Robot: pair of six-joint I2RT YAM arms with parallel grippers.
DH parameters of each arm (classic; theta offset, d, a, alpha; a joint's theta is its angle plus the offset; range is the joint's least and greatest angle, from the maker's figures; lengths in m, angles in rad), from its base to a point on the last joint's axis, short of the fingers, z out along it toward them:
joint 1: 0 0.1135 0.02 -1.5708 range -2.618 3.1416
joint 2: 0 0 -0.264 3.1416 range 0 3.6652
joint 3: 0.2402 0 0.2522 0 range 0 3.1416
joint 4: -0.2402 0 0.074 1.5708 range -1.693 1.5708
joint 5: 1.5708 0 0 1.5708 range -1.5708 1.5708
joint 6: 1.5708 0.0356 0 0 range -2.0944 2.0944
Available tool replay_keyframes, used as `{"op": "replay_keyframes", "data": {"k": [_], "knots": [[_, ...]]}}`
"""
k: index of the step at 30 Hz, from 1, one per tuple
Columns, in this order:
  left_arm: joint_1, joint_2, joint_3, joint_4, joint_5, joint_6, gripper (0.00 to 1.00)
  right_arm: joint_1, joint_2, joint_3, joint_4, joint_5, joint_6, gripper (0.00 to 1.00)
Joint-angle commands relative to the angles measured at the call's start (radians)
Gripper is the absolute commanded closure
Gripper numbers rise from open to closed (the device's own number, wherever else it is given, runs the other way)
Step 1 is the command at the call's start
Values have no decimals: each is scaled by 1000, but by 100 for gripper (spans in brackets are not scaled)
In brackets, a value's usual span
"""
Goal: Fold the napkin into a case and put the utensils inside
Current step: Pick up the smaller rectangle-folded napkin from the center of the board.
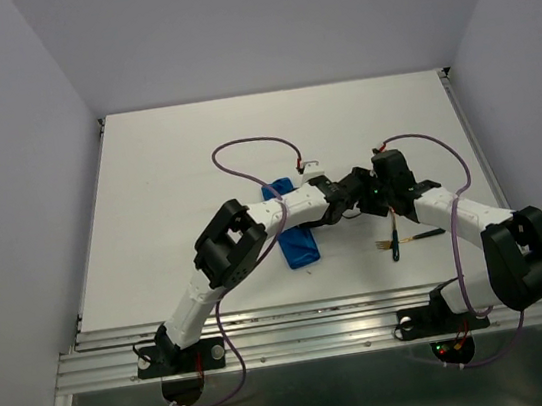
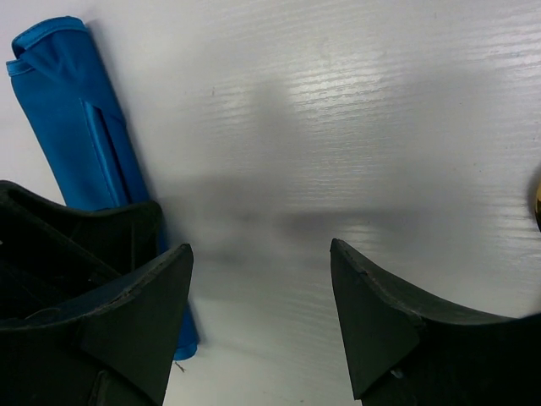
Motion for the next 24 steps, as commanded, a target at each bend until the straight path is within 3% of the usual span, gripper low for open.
{"op": "replay_keyframes", "data": {"k": [1,4,7,10,13,19,24], "knots": [[4,3,33,-37,-38,7,52,-2,-19,2,37,-23,-4,28],[7,14,25,-17,-20,24,58,-2,-26,1,35,-20,-4,28],[8,30,20,-1,3,37,69,-2,-27,-1,35,-15,-1,28],[13,34,2,29,23,64,90,-2,-30,-1,35,-15,-3,28],[24,17,-42,78,46,94,100,-2,-32,-4,35,-9,0,28],[53,-107,-176,296,150,208,100,-2,-44,-5,32,-2,2,28],[82,-268,-341,514,339,364,100,-2,-44,-2,29,4,0,28]]}}
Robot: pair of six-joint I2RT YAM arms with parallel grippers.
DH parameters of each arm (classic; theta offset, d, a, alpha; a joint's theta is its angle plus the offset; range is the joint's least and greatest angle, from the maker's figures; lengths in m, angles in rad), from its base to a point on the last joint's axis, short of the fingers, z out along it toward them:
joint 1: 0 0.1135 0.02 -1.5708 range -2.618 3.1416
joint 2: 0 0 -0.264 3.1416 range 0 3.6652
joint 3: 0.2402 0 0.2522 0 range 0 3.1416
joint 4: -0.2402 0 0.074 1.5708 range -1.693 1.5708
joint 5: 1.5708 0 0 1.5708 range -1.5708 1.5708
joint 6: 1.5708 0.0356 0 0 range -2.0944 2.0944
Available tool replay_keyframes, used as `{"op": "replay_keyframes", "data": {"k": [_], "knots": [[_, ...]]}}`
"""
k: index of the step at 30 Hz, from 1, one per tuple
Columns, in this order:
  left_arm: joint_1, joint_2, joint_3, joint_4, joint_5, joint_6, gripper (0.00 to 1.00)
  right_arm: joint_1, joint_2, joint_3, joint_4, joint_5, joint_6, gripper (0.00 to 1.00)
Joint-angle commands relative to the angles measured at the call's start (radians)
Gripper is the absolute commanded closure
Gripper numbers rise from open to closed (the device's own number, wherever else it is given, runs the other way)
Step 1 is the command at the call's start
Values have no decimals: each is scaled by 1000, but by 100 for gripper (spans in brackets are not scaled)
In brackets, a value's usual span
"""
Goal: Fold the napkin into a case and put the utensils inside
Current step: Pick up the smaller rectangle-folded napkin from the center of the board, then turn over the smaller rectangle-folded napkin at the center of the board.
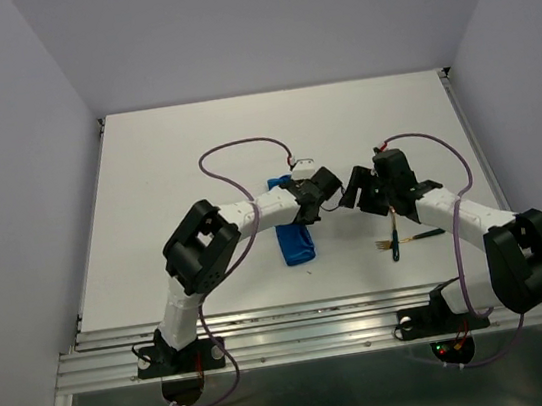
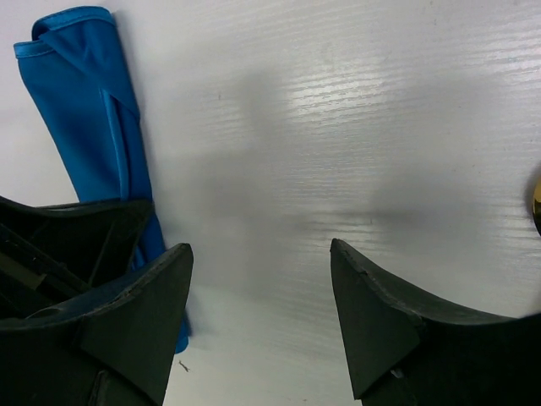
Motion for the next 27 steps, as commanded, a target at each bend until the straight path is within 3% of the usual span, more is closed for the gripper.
{"op": "replay_keyframes", "data": {"k": [1,4,9,13,27], "knots": [[28,-140,-115,253,203,139,100,-2,-25,-1,27,9,-3,28],[43,-241,-213,384,331,179,100,-2,-21,0,27,12,0,28],[60,-300,-270,508,479,206,100,-2,-24,2,26,21,4,28],[87,-328,-338,654,684,219,100,-2,-33,2,26,26,12,28],[212,-270,-487,1047,1115,158,100,-2,-199,32,-37,85,27,28]]}}
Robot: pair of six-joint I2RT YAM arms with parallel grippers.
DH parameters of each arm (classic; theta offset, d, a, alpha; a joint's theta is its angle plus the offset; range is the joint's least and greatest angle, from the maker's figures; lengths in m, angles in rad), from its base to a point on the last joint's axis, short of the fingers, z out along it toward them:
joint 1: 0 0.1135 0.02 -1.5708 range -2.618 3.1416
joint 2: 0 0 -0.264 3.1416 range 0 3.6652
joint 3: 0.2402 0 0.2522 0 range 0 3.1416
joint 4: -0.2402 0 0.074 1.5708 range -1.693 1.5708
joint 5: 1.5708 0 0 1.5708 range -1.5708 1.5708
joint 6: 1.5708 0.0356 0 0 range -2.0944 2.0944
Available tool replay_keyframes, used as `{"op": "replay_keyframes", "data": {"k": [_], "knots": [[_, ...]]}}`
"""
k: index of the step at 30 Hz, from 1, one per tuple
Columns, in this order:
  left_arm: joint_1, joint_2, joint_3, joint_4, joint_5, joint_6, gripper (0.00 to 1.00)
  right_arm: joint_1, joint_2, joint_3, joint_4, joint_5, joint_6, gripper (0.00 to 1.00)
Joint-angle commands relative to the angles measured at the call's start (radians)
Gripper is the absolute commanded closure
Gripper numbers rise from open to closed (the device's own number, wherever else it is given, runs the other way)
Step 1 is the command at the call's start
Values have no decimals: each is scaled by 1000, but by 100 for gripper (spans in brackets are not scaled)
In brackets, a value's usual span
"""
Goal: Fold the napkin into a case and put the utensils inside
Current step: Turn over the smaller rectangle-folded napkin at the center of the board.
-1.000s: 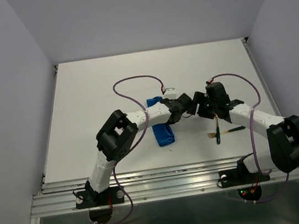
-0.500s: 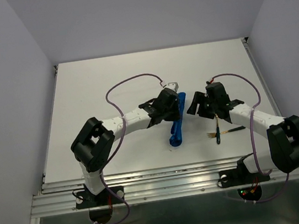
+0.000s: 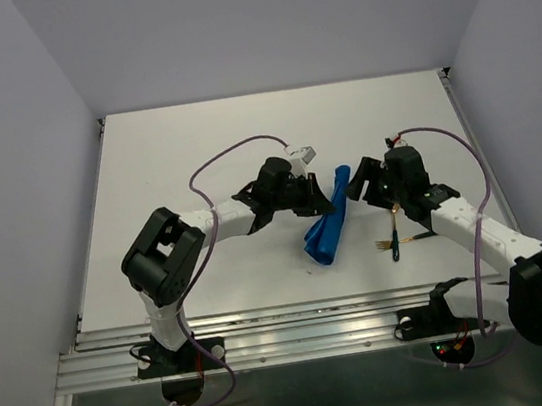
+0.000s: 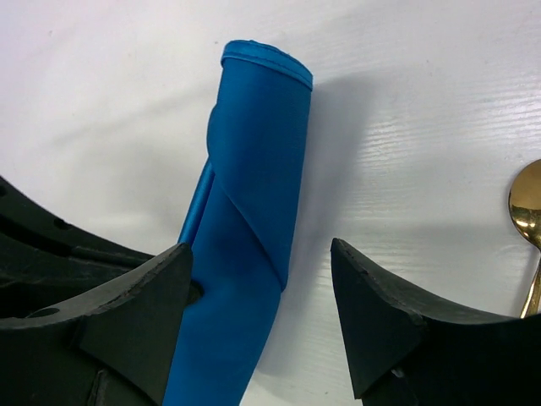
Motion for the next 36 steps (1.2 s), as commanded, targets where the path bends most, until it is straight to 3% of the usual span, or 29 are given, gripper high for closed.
{"op": "replay_keyframes", "data": {"k": [1,13,19,21,22,26,31,36], "knots": [[34,22,-29,219,193,-32,100,-2,-41,43,-26,37,3,28],[136,126,-148,473,314,-156,100,-2,-24,41,-34,43,-6,28],[178,134,-207,505,311,-183,99,-2,-1,44,-34,29,-11,28],[191,134,-211,494,300,-185,85,-2,16,46,-32,20,-22,28],[198,136,-213,481,296,-185,69,-2,24,51,-32,3,-26,28],[231,123,-210,400,268,-165,46,-2,62,57,-18,-40,-43,28],[257,62,-182,224,188,-82,36,-2,117,80,3,-107,-65,29],[275,-67,-113,-31,-34,36,35,-2,218,146,38,-198,-63,36]]}}
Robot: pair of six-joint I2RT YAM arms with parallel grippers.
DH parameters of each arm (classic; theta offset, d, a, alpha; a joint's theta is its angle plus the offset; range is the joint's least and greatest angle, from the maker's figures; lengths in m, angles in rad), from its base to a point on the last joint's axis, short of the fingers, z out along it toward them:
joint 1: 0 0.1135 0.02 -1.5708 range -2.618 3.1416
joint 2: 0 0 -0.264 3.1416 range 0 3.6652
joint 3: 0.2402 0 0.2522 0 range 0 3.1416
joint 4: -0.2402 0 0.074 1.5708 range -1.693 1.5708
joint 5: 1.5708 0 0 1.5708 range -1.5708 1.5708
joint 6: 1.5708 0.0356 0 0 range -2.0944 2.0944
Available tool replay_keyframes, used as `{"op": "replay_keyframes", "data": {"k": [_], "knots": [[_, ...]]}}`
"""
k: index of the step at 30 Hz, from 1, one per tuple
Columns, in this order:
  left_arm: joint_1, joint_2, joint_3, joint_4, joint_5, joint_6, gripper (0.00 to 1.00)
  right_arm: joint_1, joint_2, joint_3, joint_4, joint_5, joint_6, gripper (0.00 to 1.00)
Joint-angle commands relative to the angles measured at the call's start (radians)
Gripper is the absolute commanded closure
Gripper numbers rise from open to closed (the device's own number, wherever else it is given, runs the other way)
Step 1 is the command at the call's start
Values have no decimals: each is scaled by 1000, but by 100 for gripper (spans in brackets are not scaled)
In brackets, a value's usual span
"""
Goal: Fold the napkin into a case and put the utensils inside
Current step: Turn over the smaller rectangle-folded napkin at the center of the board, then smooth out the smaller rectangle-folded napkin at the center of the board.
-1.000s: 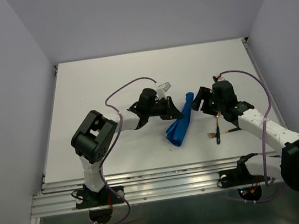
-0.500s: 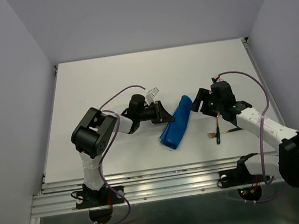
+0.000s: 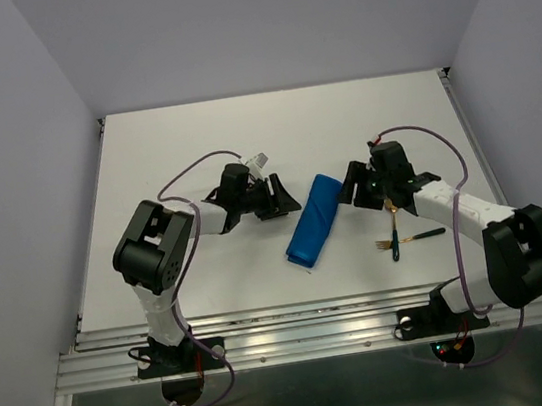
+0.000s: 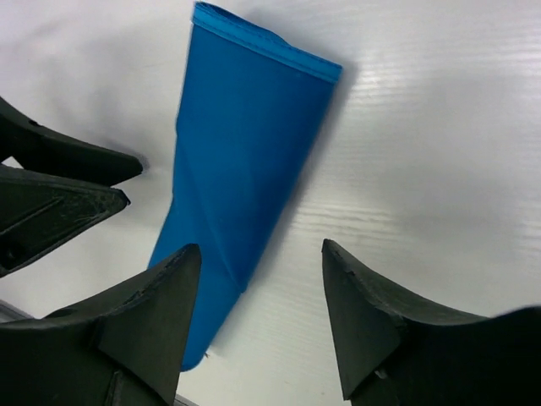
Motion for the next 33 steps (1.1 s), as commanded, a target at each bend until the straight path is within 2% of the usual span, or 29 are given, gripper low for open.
{"op": "replay_keyframes", "data": {"k": [1,2,3,4,6,7,9,11,15,20,24,29,33], "knots": [[11,-158,81,-278,-219,142,36,10,70,94,85,-98,-11,44],[9,-206,84,-313,-263,147,39,29,88,108,112,-98,1,50],[3,-252,82,-321,-276,148,46,38,94,114,126,-101,9,64],[3,-252,79,-326,-281,148,46,38,103,120,138,-101,18,70],[-23,-293,75,-343,-287,147,61,47,143,139,163,-105,41,81],[-37,-307,76,-363,-285,142,75,47,162,162,164,-98,44,91],[-90,-315,69,-361,-273,125,91,47,226,198,180,-104,52,97],[-132,-309,65,-360,-265,113,100,47,278,230,178,-106,50,98],[-224,-303,26,-293,-224,56,100,47,384,284,178,-67,52,97],[-235,-306,-82,-225,-190,39,100,36,464,309,178,-33,50,97],[-239,-220,-96,-251,-198,85,100,36,516,324,178,-17,32,98],[-239,-137,-61,-265,-229,120,100,36,501,327,171,-30,18,97],[-241,-198,-36,-289,-222,122,100,36,385,327,145,-27,10,95]]}}
